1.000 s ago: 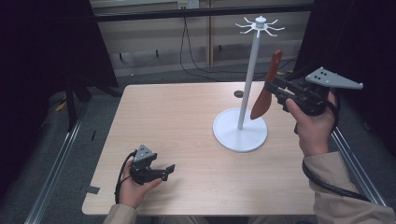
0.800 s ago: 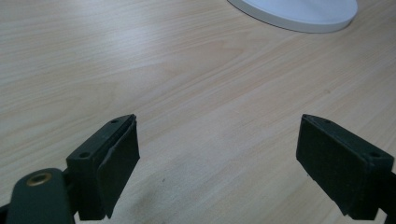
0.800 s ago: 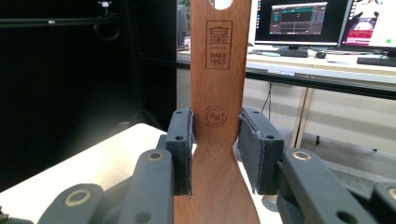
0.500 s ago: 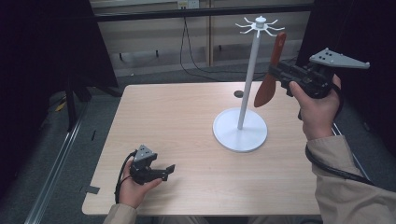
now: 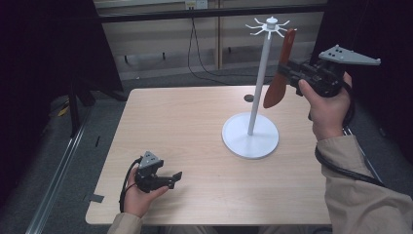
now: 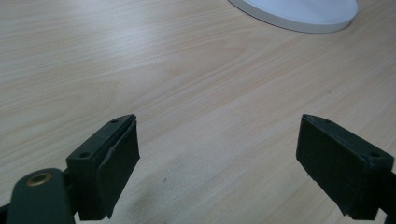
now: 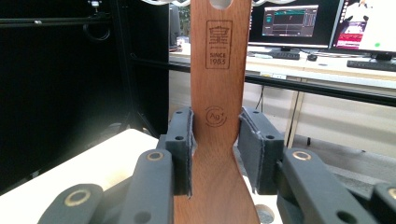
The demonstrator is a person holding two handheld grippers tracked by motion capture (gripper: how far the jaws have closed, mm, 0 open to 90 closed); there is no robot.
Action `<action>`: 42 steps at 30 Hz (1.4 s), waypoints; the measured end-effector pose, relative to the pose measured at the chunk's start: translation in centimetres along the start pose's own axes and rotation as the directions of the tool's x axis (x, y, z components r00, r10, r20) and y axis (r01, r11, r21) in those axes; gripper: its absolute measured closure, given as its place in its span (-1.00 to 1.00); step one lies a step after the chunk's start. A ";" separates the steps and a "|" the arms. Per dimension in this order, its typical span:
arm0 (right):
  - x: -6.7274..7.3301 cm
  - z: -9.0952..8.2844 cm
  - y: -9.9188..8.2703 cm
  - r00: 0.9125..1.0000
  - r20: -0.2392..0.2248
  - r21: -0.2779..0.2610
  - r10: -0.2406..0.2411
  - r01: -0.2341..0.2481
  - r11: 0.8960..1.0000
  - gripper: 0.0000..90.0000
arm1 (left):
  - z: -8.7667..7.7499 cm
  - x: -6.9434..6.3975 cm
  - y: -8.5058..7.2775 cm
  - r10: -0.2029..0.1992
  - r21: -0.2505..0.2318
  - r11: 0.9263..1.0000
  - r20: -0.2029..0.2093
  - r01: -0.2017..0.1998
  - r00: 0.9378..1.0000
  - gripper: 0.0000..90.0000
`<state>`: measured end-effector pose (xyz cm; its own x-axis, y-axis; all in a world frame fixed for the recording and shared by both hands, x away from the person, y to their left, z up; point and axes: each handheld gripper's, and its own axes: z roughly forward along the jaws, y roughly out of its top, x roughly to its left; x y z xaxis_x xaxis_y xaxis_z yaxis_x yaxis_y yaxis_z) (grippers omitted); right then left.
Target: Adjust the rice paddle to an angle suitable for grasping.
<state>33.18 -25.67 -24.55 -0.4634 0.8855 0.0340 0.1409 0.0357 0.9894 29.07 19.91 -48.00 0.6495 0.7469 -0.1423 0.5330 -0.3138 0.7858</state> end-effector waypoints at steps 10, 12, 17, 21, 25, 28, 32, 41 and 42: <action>-0.1 0.5 -0.2 1.000 -0.001 0.011 0.003 -0.003 1.000 0.48 | 0.0 0.0 0.0 0.001 -0.001 1.000 0.002 -0.001 1.000 -0.70; -0.1 0.6 -0.2 1.000 -0.002 0.013 0.000 0.000 1.000 0.49 | 0.0 0.0 0.0 0.001 -0.001 1.000 0.001 -0.001 1.000 -0.70; 0.0 0.9 -0.3 1.000 0.004 0.018 -0.001 0.000 1.000 0.49 | 0.0 0.0 0.0 0.000 -0.004 1.000 -0.003 0.000 1.000 -0.70; -0.1 1.1 -0.3 1.000 0.006 0.010 0.005 -0.005 1.000 0.48 | 0.0 0.1 0.0 0.002 -0.004 1.000 -0.003 -0.002 1.000 -0.70; 0.0 1.2 -0.5 1.000 0.007 0.013 0.003 -0.003 1.000 0.49 | 0.0 0.1 0.0 0.002 -0.006 1.000 -0.001 -0.002 1.000 -0.70; 0.0 1.4 -0.7 1.000 0.010 0.012 0.002 -0.002 1.000 0.48 | 0.0 0.1 0.0 0.001 -0.006 1.000 -0.001 -0.001 1.000 -0.70; 0.0 1.6 -0.8 1.000 0.008 0.011 0.004 -0.004 1.000 0.48 | 0.0 0.1 0.1 0.004 -0.007 1.000 0.004 -0.003 1.000 -0.70; 0.2 1.8 -0.9 1.000 0.014 0.007 0.002 -0.002 1.000 0.48 | 0.0 0.1 0.1 0.005 -0.014 1.000 0.001 -0.005 1.000 -0.70; 0.1 1.8 -0.9 1.000 0.014 0.005 0.004 -0.004 1.000 0.48 | 0.0 0.1 0.2 0.008 -0.012 1.000 0.000 -0.008 1.000 -0.70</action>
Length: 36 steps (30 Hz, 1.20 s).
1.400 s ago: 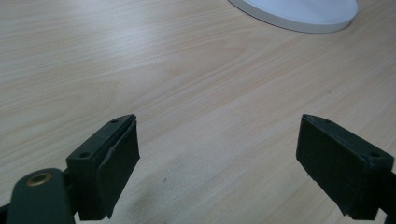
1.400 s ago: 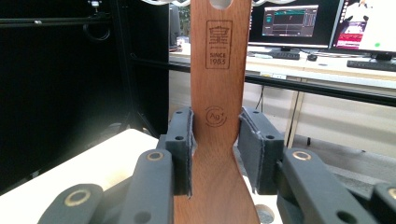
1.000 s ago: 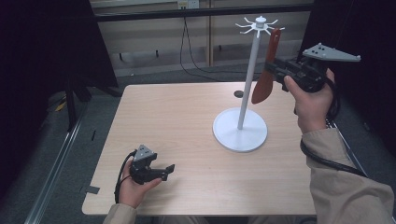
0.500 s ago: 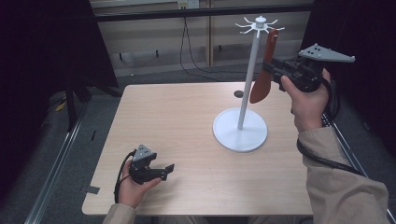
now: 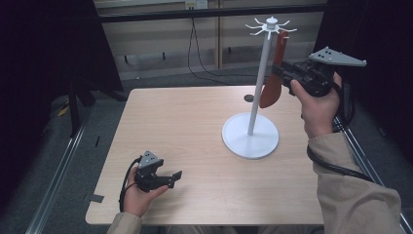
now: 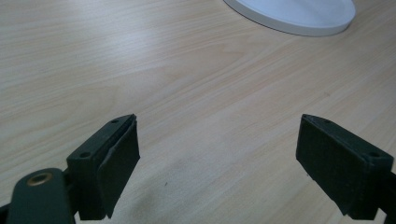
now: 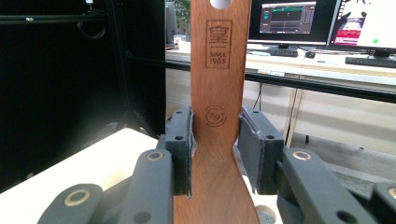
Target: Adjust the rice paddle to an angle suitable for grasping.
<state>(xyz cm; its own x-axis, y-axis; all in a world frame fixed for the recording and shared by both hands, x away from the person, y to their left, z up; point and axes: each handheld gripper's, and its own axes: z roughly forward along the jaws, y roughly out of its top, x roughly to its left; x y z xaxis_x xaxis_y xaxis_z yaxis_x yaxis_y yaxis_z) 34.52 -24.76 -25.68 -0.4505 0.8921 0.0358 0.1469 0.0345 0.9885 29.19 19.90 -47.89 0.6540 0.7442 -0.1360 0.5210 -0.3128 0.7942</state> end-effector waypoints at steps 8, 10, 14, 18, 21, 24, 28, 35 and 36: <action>0.0 0.1 -0.1 1.000 0.008 -0.006 -0.006 0.006 1.000 0.48 | 0.2 0.1 0.0 -0.001 0.003 1.000 0.008 0.001 1.000 -0.70; 0.1 0.1 -0.1 1.000 0.014 -0.006 -0.013 0.013 1.000 0.48 | 0.3 0.1 0.1 0.000 0.004 1.000 0.010 0.000 1.000 -0.70; 0.2 0.2 0.0 1.000 0.016 -0.003 -0.015 0.015 1.000 0.39 | 0.3 0.2 0.1 -0.001 0.003 1.000 0.012 0.001 1.000 -0.70; 0.4 0.5 -0.2 1.000 0.027 0.001 -0.010 0.010 1.000 0.18 | 0.4 0.2 0.2 -0.001 0.000 1.000 0.013 0.001 1.000 -0.70; 0.5 0.6 -0.3 1.000 0.031 0.006 -0.006 0.005 1.000 0.05 | 0.5 0.2 0.3 0.004 0.003 1.000 0.016 -0.004 1.000 -0.70; 0.5 0.6 -0.5 0.999 0.039 0.005 0.010 -0.010 1.000 -0.09 | 0.5 0.2 0.3 0.002 0.003 1.000 0.015 -0.002 1.000 -0.70; 0.6 0.6 -0.9 0.999 0.036 0.008 0.023 -0.023 1.000 -0.22 | 0.4 0.3 0.4 0.000 -0.004 1.000 0.013 0.000 1.000 -0.70; 0.7 0.4 -1.8 0.999 0.037 0.022 0.033 -0.034 0.999 -0.47 | 0.5 0.2 0.4 0.002 0.000 1.000 0.014 -0.002 1.000 -0.70; 0.7 0.4 -1.9 0.999 0.036 0.025 0.037 -0.038 0.999 -0.49 | 0.5 0.2 0.5 0.009 0.006 1.000 0.011 -0.009 1.000 -0.70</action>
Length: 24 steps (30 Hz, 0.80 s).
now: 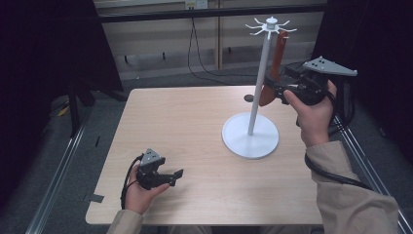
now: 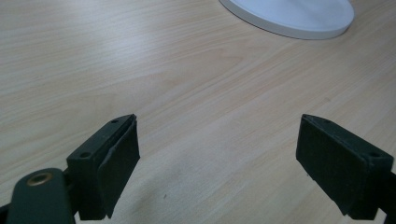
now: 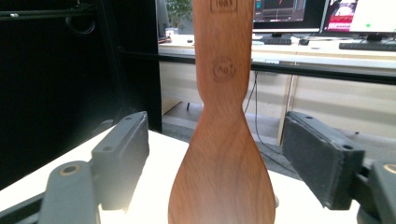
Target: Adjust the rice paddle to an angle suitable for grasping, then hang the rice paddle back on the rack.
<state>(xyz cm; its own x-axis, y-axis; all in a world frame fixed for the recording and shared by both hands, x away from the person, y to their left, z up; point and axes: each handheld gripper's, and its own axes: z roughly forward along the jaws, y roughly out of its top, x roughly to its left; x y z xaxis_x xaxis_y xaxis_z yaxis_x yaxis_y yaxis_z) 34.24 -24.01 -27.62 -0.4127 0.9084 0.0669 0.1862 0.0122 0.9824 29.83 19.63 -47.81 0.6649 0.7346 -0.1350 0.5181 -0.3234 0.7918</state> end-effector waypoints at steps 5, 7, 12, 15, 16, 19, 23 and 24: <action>-0.1 -0.2 -0.4 1.000 -0.010 0.016 0.009 -0.009 1.000 -0.58 | 0.2 -0.2 0.2 -0.007 -0.010 1.000 0.004 0.007 1.000 -0.70; -0.1 -0.3 -0.6 1.000 -0.010 0.021 0.007 -0.006 1.000 -0.60 | 0.3 -0.2 0.2 -0.003 -0.007 1.000 0.008 0.003 1.000 -0.70; -0.2 -0.4 -1.3 1.000 -0.010 0.047 0.007 -0.006 0.999 -0.69 | 0.4 -0.2 0.0 0.002 0.002 1.000 0.007 -0.002 1.000 -0.70; -0.2 -0.5 -1.7 1.000 -0.006 0.054 0.009 -0.008 0.999 -0.72 | 0.3 -0.2 0.1 0.002 -0.005 1.000 0.002 -0.002 1.000 -0.70; -0.1 -0.4 -1.8 1.000 -0.006 0.052 0.009 -0.009 0.999 -0.73 | 0.2 -0.3 0.1 -0.004 -0.011 1.000 0.001 0.004 1.000 -0.70; 0.1 -0.5 -2.3 1.000 -0.016 0.056 0.019 -0.018 0.998 -0.76 | 0.2 -0.4 0.2 0.005 -0.010 1.000 0.002 -0.005 1.000 -0.70; 0.3 -0.7 -2.8 0.999 -0.029 0.073 0.016 -0.014 0.997 -0.78 | 0.2 -0.5 0.5 0.006 -0.017 1.000 0.003 -0.006 1.000 -0.70; 0.3 -0.8 -2.9 0.999 -0.033 0.074 0.017 -0.014 0.997 -0.78 | 0.2 -0.5 0.5 0.006 -0.017 1.000 0.003 -0.006 1.000 -0.70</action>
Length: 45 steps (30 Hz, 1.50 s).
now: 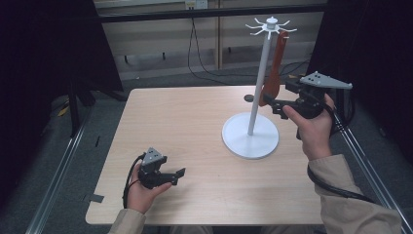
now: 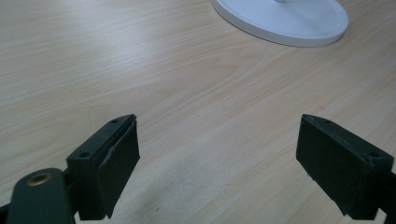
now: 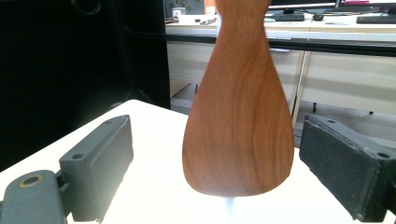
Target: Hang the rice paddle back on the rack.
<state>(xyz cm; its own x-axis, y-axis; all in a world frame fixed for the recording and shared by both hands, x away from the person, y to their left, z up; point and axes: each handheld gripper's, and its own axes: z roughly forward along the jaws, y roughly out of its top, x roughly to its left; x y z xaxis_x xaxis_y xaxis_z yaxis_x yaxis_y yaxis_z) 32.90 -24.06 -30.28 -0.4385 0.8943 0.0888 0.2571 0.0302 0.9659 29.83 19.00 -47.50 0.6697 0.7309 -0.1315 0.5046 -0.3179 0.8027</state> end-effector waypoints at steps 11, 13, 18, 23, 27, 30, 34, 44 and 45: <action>0.2 -0.5 -1.4 1.000 -0.016 0.006 0.007 -0.007 1.000 -0.79 | 0.2 -0.2 0.1 0.004 -0.002 1.000 0.007 -0.004 1.000 -0.71; 0.2 -0.5 -1.7 1.000 -0.020 0.009 0.008 -0.008 1.000 -0.79 | 0.2 -0.2 0.1 0.003 -0.004 1.000 0.007 -0.003 1.000 -0.71; 0.5 -0.6 -2.4 0.999 -0.031 0.017 0.009 -0.008 1.000 -0.80 | 0.2 -0.2 0.1 0.005 0.001 1.000 0.007 -0.005 1.000 -0.71; 0.7 -0.8 -3.1 0.999 -0.044 0.020 0.007 -0.007 1.000 -0.80 | 0.3 -0.3 0.1 0.006 0.003 1.000 0.005 -0.006 1.000 -0.71; 0.8 -1.1 -3.6 0.999 -0.044 0.026 0.007 -0.006 1.000 -0.80 | 0.3 -0.4 0.1 -0.001 -0.004 1.000 0.005 0.001 1.000 -0.71; 0.8 -1.2 -4.0 0.999 -0.049 0.028 0.011 -0.009 1.000 -0.80 | 0.3 -0.3 0.1 0.007 0.004 1.000 0.005 -0.007 1.000 -0.71; 0.8 -1.3 -4.7 0.998 -0.056 0.034 0.009 -0.007 0.999 -0.81 | 0.3 -0.3 0.1 0.008 0.004 1.000 0.004 -0.008 1.000 -0.71; 0.8 -1.7 -6.4 0.997 -0.070 0.041 0.023 -0.020 0.999 -0.82 | 0.4 -0.4 0.2 0.008 0.005 1.000 0.007 -0.008 1.000 -0.71; 0.8 -1.8 -6.6 0.997 -0.069 0.044 0.025 -0.022 0.999 -0.82 | 0.4 -0.4 0.2 0.009 0.005 1.000 0.007 -0.009 1.000 -0.71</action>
<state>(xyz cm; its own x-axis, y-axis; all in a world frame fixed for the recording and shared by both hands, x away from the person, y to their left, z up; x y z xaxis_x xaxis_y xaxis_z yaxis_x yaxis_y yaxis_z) 29.29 -24.37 -36.12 -0.4908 0.8616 0.1294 0.3041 0.0303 0.9521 29.88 18.45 -47.53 0.6778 0.7238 -0.1288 0.5014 -0.3270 0.8011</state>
